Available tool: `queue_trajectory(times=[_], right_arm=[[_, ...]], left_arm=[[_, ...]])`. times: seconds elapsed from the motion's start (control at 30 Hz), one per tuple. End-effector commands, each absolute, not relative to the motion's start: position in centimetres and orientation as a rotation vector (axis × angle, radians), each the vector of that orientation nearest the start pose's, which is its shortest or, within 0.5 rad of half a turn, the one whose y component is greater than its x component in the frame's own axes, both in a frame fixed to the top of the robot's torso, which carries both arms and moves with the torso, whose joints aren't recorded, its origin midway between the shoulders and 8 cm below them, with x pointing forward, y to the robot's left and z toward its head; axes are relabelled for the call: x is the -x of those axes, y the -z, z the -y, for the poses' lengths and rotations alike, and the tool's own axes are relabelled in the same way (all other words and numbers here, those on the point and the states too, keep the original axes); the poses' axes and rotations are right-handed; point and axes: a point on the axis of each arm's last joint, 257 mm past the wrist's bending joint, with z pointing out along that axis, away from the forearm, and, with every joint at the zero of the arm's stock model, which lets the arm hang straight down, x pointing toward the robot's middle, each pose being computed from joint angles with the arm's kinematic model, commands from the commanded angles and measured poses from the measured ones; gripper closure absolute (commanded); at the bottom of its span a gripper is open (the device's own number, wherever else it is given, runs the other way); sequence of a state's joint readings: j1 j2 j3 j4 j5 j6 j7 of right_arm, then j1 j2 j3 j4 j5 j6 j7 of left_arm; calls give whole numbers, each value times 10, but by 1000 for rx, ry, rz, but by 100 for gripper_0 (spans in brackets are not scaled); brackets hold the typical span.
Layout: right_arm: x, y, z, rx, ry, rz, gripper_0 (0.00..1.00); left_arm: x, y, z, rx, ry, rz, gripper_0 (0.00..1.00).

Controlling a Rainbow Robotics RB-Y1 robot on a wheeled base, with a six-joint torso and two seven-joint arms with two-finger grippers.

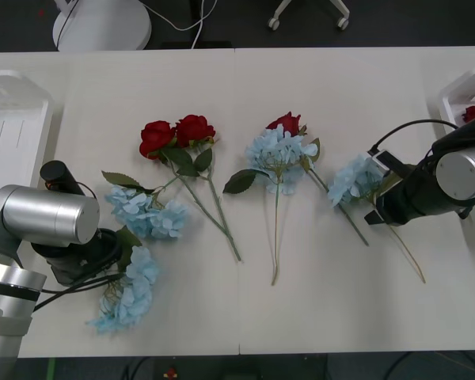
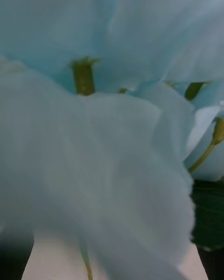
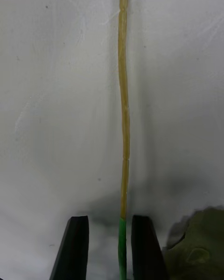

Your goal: Put the red flowers into the right box and the blue flowers into the left box

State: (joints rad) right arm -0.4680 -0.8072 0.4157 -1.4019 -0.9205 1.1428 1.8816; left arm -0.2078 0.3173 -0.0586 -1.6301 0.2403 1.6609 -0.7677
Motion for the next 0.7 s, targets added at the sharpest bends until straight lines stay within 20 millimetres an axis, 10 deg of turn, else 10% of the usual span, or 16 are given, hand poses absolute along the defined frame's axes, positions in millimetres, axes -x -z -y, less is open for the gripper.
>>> queue_trajectory(times=[0.03,0.5,0.7], right_arm=[[-489,344,299,804,-25,-2588,0],[-491,352,292,787,-32,-2587,4],[-491,352,292,787,-28,-2587,70]], left_arm=[[-350,419,-294,1019,-36,-2859,100],[-385,306,-329,1125,221,-2705,100],[-421,249,-355,1269,345,-2530,100]])
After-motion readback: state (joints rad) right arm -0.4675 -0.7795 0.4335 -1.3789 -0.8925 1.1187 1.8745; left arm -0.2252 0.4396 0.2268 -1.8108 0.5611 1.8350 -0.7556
